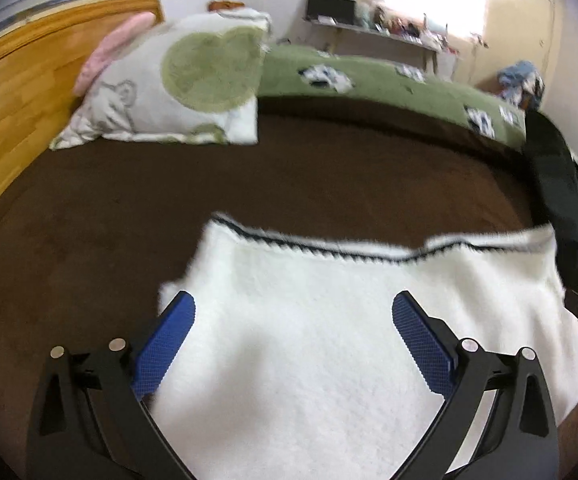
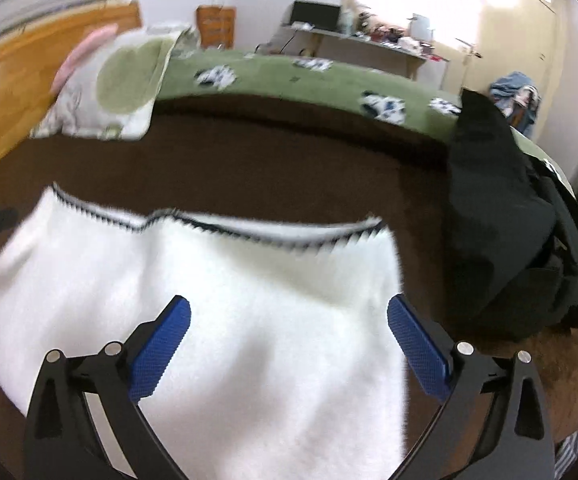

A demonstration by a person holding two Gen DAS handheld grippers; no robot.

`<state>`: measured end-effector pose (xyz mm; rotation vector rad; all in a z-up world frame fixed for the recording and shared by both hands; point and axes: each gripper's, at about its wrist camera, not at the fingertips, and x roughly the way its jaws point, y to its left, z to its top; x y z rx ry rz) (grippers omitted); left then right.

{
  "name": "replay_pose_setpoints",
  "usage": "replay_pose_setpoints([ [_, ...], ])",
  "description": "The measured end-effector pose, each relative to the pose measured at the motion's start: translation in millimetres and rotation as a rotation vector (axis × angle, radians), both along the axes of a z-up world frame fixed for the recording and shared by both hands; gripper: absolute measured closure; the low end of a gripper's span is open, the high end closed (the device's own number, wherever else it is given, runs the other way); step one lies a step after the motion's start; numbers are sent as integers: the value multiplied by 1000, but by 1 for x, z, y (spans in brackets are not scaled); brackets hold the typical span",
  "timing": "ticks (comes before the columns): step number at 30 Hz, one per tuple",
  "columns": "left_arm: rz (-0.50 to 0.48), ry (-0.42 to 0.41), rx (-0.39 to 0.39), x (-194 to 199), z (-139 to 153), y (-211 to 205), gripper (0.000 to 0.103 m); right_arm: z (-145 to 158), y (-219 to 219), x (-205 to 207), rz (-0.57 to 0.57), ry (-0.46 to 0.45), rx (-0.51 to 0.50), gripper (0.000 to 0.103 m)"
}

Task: Fold large clothes
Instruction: 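Open both grippers and smooth the folded cardigan flat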

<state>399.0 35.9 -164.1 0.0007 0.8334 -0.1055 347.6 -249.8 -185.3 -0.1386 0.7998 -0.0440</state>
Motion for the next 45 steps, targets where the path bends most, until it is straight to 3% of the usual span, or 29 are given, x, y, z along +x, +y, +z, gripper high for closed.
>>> replay_pose_setpoints([
  [7, 8, 142, -2, 23, -77, 0, 6, -55, 0, 36, -89, 88, 65, 6],
  [9, 6, 96, -10, 23, -82, 5, 5, -72, -5, 43, -116, 98, 65, 6],
  [14, 35, 83, 28, 34, -87, 3, 5, -79, -13, 52, -134, 78, 77, 6],
  [24, 47, 95, 11, 41, -87, 6, 5, -83, -19, 56, -125, 87, 108, 6],
  [27, 48, 100, 37, 41, -87, 3, 5, -78, -15, 51, -131, 74, 92, 6],
  [30, 32, 113, 63, 40, -84, -1, 6, -67, -10, 30, -123, 25, 105, 6],
  [37, 23, 150, 10, 12, -56, -2, 7, -44, -2, -12, -103, -10, 163, 6],
  [40, -12, 95, 15, -9, -35, -15, 7, -34, 5, -28, -89, -13, 172, 6],
  [45, -74, 70, 43, -30, -18, -43, 7, -18, 8, -62, -75, -60, 227, 6],
])
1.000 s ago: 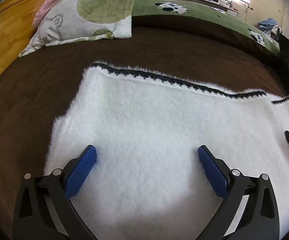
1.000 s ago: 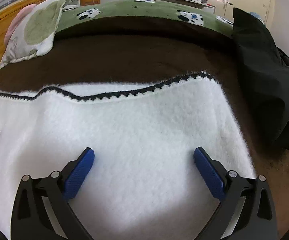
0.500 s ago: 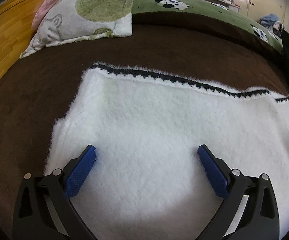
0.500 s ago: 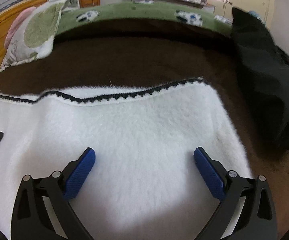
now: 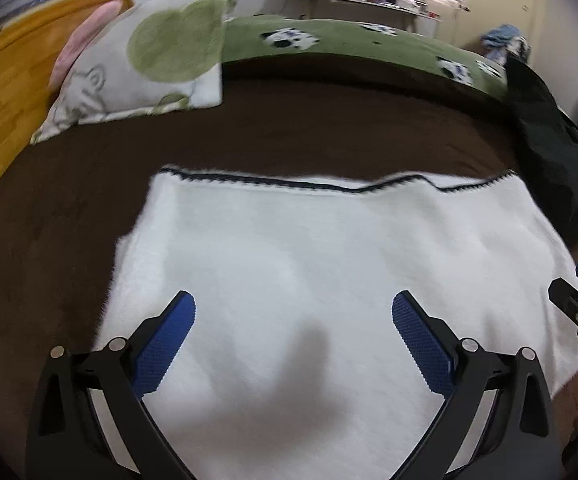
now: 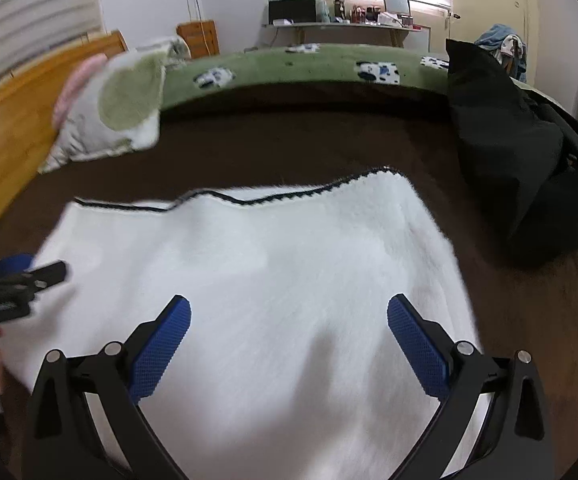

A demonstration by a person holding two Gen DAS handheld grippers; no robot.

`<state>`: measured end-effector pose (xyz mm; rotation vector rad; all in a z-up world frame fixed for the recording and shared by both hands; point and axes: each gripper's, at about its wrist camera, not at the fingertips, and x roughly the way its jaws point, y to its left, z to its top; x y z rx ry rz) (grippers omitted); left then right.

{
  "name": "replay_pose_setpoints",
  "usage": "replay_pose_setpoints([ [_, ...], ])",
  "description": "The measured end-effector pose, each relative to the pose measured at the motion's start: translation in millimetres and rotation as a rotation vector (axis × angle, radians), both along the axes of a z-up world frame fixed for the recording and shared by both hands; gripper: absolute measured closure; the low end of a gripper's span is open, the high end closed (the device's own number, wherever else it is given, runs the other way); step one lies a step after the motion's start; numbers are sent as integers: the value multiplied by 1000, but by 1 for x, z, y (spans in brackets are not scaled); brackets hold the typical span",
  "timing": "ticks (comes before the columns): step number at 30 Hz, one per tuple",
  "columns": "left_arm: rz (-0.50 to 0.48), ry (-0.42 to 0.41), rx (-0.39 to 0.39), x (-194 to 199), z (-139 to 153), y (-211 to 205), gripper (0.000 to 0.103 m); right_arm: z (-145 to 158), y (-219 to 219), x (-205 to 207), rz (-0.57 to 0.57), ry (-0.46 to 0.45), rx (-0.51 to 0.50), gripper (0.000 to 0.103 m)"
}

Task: Fold large clothes
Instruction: 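Grasp one side of the folded cardigan with the right gripper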

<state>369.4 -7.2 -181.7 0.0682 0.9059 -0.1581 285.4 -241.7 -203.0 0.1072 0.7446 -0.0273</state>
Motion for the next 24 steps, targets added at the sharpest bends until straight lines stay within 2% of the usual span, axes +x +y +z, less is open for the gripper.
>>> replay_pose_setpoints([
  [7, -15, 52, -58, -13, -23, -23, 7, 5, -11, -47, 9, -26, 54, 6],
  [10, -10, 81, -14, -17, -45, -30, 6, 8, -20, -71, -9, -52, 116, 6],
  [13, -22, 45, 9, -23, -52, -33, 6, 13, -26, -96, -26, -89, 157, 6],
  [19, -33, 58, 13, -20, -54, -31, 5, 2, -53, -147, -103, -101, 348, 6],
  [24, -46, 57, 8, -20, -55, -31, 5, -28, -78, -167, -167, -69, 530, 6],
])
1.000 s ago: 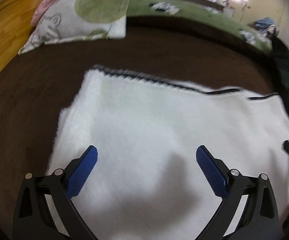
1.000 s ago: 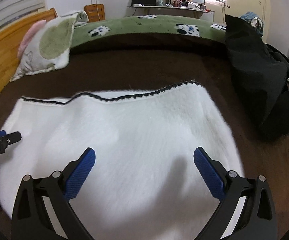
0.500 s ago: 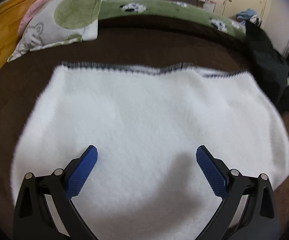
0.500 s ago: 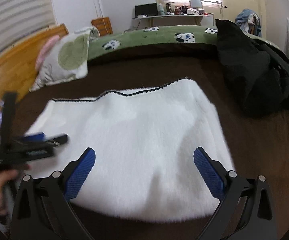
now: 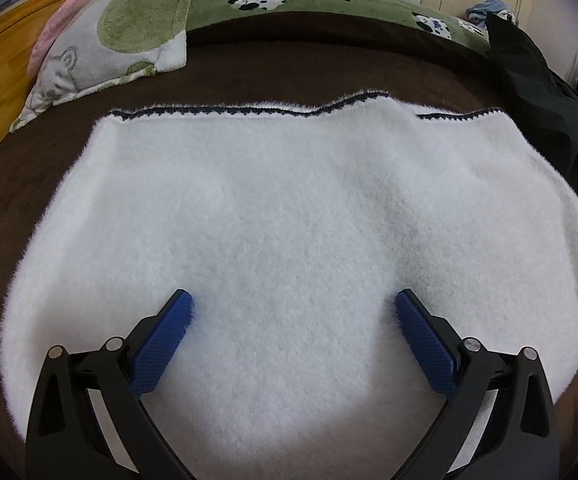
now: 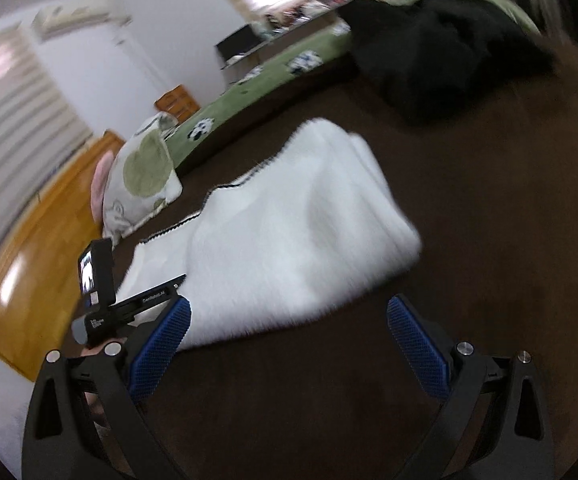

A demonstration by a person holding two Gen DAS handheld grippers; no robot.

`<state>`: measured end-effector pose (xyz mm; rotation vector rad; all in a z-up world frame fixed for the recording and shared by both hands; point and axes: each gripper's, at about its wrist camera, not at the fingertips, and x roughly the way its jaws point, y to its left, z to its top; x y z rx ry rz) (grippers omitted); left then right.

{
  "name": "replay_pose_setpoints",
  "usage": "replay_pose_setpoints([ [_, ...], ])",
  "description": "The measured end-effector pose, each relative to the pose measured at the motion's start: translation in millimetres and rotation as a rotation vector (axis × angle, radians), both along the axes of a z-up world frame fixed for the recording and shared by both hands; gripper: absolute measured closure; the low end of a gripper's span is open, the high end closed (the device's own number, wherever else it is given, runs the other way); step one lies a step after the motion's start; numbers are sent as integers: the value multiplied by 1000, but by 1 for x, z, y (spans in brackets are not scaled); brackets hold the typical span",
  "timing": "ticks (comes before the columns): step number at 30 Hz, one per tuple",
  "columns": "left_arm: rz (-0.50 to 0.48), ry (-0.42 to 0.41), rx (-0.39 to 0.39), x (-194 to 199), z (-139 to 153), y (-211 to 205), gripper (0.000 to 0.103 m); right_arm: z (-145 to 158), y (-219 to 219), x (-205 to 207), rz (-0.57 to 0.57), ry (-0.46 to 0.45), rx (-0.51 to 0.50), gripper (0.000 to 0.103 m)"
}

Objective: Fold large clothes

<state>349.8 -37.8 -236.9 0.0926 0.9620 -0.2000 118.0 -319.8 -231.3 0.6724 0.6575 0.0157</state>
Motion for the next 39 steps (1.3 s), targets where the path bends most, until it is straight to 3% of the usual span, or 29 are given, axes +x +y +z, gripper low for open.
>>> replay_pose_setpoints([
  [3, -2, -5, 5, 0, 0, -2, 5, -23, -13, 10, -20, 7, 128, 6],
  [7, -13, -11, 0, 0, 1, 0, 5, -41, -14, 36, -37, 23, 186, 6],
  [13, -37, -13, -5, 0, 2, 2, 5, -47, -3, 83, -21, 43, 108, 4],
  [17, -40, -30, -8, -2, 1, 2, 5, -47, -6, 107, -48, 53, 130, 5],
  [19, -40, -37, -12, -3, 1, 2, 5, -48, -8, 112, -82, 59, 134, 13],
  [20, -40, -40, -13, -4, 1, 2, 5, -51, -9, 113, -106, 80, 132, 36],
  [21, -40, -44, -14, -4, 1, 3, 5, -55, -13, 114, -120, 104, 149, 71],
  [22, -39, -49, -15, -5, 0, 3, 5, -62, -19, 111, -117, 87, 240, 73],
  [23, -39, -53, -15, -6, 0, 2, 5, -62, -21, 108, -119, 86, 256, 75],
  [28, -34, -69, -11, -8, 0, 4, 5, -26, -6, 105, -71, 40, 127, 80],
  [32, -36, -67, -1, -8, -1, 3, 5, 11, 8, 104, -25, -28, 108, 81],
  [36, -40, -60, 2, -7, 0, 4, 5, 50, 35, 111, 44, -85, 55, 82],
  [39, -49, -68, -9, -7, 0, 6, 5, 80, 68, 119, 108, -109, -40, 82],
])
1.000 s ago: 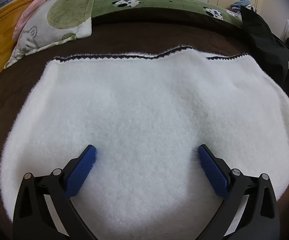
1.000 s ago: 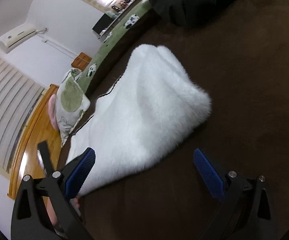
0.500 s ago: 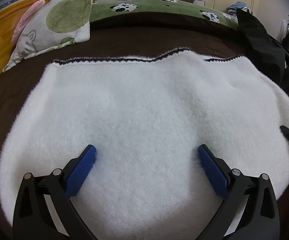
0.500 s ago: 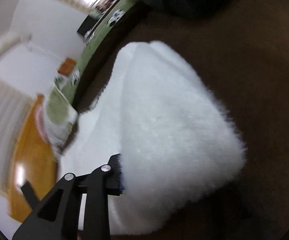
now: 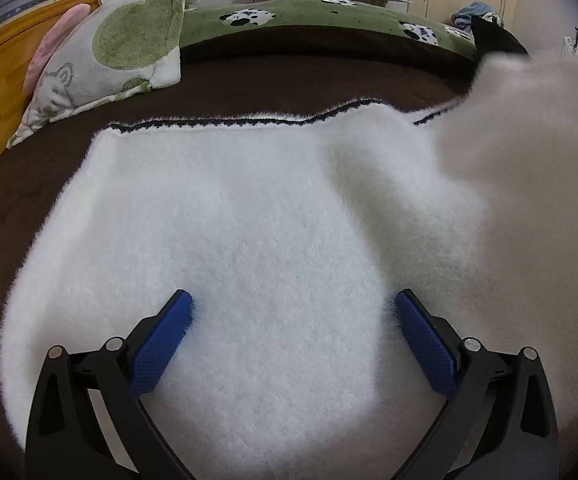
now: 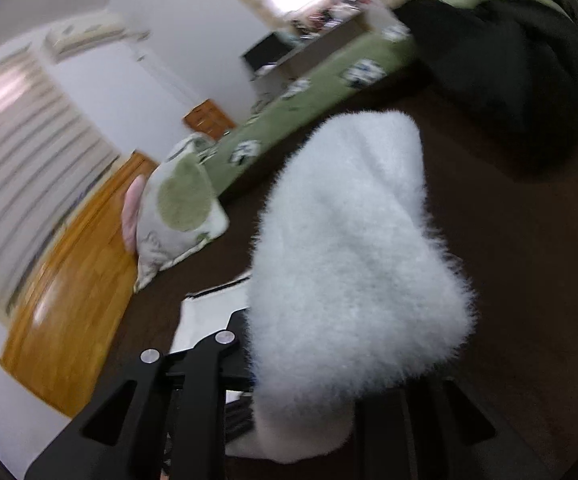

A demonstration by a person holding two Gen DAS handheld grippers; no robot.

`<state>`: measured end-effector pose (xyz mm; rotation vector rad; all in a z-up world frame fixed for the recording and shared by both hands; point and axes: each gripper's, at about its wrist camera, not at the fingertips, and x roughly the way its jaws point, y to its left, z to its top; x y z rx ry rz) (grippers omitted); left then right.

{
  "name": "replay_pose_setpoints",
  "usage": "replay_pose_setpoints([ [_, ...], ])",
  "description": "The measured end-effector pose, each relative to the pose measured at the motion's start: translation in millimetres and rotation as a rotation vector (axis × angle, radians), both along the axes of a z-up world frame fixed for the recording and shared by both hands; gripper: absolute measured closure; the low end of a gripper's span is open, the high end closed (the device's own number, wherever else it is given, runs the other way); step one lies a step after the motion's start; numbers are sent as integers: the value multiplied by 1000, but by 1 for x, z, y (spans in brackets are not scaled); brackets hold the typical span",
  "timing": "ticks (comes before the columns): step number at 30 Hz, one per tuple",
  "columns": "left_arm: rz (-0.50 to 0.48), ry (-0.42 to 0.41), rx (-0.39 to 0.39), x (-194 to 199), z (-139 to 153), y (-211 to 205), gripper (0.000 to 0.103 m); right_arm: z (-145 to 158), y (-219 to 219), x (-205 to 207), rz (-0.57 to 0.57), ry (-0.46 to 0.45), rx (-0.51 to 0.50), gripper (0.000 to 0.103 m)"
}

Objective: Fold large clothes

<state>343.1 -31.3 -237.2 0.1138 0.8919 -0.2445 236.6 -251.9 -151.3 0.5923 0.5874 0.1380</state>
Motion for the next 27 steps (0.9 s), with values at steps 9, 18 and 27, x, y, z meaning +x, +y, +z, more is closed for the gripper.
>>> replay_pose_setpoints([
  [9, -42, -33, 18, -2, 4, 11, 6, 32, 77, 24, 60, -9, -158, 82],
  [18, 36, -145, 141, -41, 38, 114, 6, 53, 169, 53, 182, -52, -272, 82],
  [27, 220, -70, 148, -89, 39, 233, 6, -27, 310, 85, 378, 148, -501, 82],
])
